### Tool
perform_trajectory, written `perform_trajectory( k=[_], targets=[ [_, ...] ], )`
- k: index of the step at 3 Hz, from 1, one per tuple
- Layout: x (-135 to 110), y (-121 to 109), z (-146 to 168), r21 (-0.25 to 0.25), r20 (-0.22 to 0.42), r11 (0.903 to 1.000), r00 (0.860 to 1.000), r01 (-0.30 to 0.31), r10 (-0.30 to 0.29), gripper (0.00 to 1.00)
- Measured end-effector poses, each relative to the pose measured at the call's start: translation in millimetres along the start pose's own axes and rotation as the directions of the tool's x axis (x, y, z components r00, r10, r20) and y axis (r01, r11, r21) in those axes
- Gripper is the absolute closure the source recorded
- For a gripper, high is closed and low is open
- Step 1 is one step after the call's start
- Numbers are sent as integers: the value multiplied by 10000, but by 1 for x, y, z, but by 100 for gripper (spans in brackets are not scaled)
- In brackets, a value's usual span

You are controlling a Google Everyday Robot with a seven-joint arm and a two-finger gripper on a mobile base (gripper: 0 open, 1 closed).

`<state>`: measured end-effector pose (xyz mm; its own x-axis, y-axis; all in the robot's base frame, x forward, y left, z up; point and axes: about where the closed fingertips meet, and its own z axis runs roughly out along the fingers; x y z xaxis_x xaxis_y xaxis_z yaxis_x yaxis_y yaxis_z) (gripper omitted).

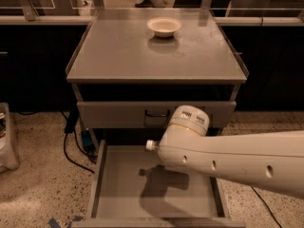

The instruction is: Pick blue plastic bottle from middle drawer and place on counter

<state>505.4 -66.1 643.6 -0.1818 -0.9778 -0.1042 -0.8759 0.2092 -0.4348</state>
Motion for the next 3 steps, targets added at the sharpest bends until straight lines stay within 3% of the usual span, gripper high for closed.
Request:
perform_trajectory(
  k=[1, 3],
  targets=[
    [-10, -34, -61, 873, -245, 9961, 9997, 110, -89, 100],
    [-20, -82, -157, 1867, -784, 9823, 9964, -158, 309, 100]
  ],
)
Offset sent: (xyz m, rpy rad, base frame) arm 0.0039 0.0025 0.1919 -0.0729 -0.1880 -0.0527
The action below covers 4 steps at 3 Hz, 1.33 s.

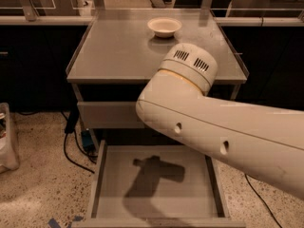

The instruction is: Pick blue plastic bottle from middle drawer and place on counter

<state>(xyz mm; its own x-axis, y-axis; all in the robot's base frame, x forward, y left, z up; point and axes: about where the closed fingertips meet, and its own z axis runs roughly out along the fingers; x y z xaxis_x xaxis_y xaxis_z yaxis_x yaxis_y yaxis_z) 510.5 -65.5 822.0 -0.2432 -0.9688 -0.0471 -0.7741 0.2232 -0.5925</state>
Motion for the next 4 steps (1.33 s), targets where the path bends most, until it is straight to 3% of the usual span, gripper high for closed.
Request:
perform_trajectory(
  k=[1, 2, 3, 4],
  targets=[
    [0, 0, 0, 0, 0, 10000, 10000, 0, 0, 100],
    [-6, -26, -25, 703, 53, 9972, 9997, 248, -252, 100],
    [-24, -68, -62, 1784, 182, 9812, 9968, 735, -780, 100],
    [-44, -106, -80, 2568, 297, 9596, 9914, 1153, -1271, 100]
  ],
)
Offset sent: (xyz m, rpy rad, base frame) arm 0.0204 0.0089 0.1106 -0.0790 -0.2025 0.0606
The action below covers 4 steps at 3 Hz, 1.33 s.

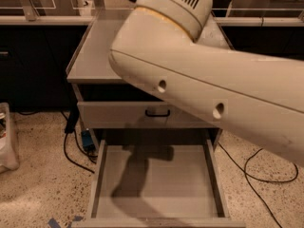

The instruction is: Pick blue plastic bottle from middle drawer and place on counter

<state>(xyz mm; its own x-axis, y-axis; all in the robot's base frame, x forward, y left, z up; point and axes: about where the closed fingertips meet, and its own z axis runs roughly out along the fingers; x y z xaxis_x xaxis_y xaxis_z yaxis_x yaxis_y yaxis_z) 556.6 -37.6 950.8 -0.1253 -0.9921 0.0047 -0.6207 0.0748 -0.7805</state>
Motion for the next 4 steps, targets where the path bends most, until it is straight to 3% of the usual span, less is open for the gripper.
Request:
perform_trajectory(
  k=[2, 3, 4],
  targets=[
    [-42, -74, 47, -86, 1108, 9970, 9909, 772, -758, 100],
    [-58, -94, 69, -348, 1980, 9931, 9747, 1123, -1033, 100],
    [-63, -95, 91, -923, 2528, 9884, 9630, 1206, -939, 100]
  ],
)
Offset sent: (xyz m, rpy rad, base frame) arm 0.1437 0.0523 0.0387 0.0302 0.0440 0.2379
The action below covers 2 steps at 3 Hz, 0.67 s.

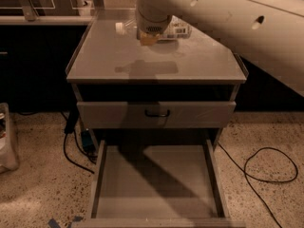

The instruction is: Pick blue plastic bottle from middle drawer and place on counter

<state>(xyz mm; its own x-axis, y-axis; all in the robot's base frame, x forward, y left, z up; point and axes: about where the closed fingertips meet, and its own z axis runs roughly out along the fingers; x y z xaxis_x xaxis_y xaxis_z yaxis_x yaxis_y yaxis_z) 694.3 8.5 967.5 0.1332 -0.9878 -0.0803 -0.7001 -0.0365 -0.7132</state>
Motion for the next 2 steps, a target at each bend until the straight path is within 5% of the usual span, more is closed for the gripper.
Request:
perform_trajectory(
  k=[1, 2],
  targets=[
    [3, 15, 20, -489, 243, 9987, 9996, -142, 154, 100],
    [4, 69, 51, -1353, 446, 9904, 9984, -292, 356, 100]
  ],
)
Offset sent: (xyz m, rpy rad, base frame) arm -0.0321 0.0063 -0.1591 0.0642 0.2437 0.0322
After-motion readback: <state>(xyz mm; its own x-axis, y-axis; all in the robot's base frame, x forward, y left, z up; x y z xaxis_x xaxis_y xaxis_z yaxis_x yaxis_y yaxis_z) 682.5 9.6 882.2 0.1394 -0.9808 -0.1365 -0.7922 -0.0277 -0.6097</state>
